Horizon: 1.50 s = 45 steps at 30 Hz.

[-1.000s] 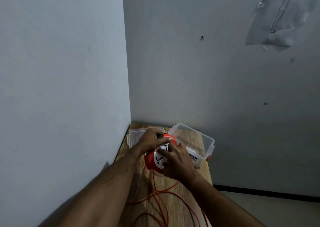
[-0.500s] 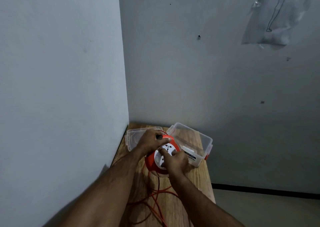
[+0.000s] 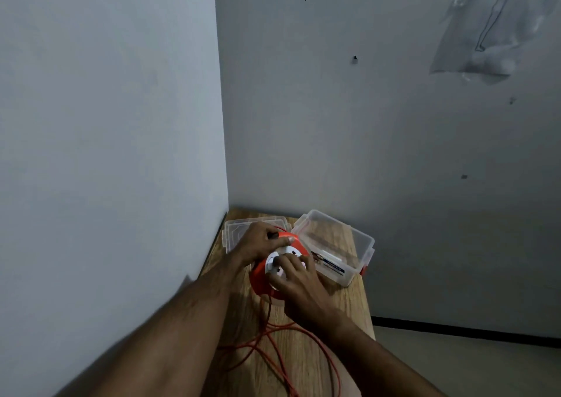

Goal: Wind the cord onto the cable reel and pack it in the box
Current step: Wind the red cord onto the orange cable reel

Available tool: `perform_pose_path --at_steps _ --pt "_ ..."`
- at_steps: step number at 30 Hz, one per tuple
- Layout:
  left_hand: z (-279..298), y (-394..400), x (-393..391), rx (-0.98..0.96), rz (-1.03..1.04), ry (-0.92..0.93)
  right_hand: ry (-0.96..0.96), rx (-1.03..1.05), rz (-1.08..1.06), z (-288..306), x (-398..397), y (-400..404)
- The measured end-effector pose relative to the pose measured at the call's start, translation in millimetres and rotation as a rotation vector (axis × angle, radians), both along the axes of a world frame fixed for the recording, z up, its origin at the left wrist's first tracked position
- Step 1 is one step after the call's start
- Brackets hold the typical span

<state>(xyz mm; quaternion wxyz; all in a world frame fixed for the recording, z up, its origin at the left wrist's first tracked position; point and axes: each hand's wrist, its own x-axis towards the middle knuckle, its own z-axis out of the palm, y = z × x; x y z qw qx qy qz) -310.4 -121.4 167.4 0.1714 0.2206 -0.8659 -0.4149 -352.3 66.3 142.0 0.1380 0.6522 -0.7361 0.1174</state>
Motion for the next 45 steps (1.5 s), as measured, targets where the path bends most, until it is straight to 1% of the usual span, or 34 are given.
perform_pose_path --at_steps 2,5,8,13,17,20,23,27,29,32,34,36,37,38,39,40,41,42,44,45 --pt "0 1 3 0.004 -0.024 -0.023 0.07 0.072 0.058 2 -2 7" --pt "-4 3 5 0.016 -0.072 -0.07 0.179 0.018 0.107 12 -3 14" --pt "-5 6 6 -0.012 -0.12 -0.107 0.219 0.057 0.113 13 -5 13" --pt "-5 8 3 -0.021 -0.14 -0.123 0.139 0.118 0.054 7 -9 9" --pt "-10 9 4 -0.006 -0.093 -0.121 -0.029 0.079 -0.071 8 -7 5" --pt "-12 11 4 -0.021 -0.089 -0.117 -0.141 0.05 -0.091 10 -1 3" --pt "-11 13 7 -0.014 -0.08 -0.091 -0.361 -0.01 -0.199 0 3 3" --pt "-12 12 8 0.042 0.02 -0.046 -0.736 -0.311 -0.496 -6 13 -5" --pt "-14 12 7 0.056 0.029 -0.043 -0.899 -0.41 -0.635 -6 18 -14" --pt "-16 10 9 0.039 0.011 -0.054 -1.133 -0.439 -0.8 -4 25 -24" --pt "-18 10 10 0.036 0.001 -0.06 -1.384 -0.464 -0.887 -6 28 -30" --pt "-19 10 12 0.037 -0.006 -0.059 -1.656 -0.542 -0.972 -9 30 -34" --pt "-19 10 13 0.036 -0.009 -0.058 -1.75 -0.571 -0.998 -8 31 -35" --pt "-20 10 14 0.035 -0.012 -0.058 -1.799 -0.567 -1.007 -10 33 -36" --pt "-20 9 14 0.036 -0.014 -0.06 -1.787 -0.571 -0.997 -9 35 -35" --pt "-21 8 16 0.044 -0.013 -0.061 -1.684 -0.566 -0.957 -8 38 -34" --pt "-21 7 18 0.061 -0.01 -0.058 -1.482 -0.572 -0.874 -7 41 -31" --pt "-23 5 19 0.079 -0.005 -0.049 -1.21 -0.555 -0.752 -6 44 -26" --pt "-24 2 23 0.097 0.002 -0.039 -0.666 -0.438 -0.457 -7 41 -15" --pt "-24 1 24 0.101 0.004 -0.045 -0.46 -0.333 -0.318 -5 40 -9"
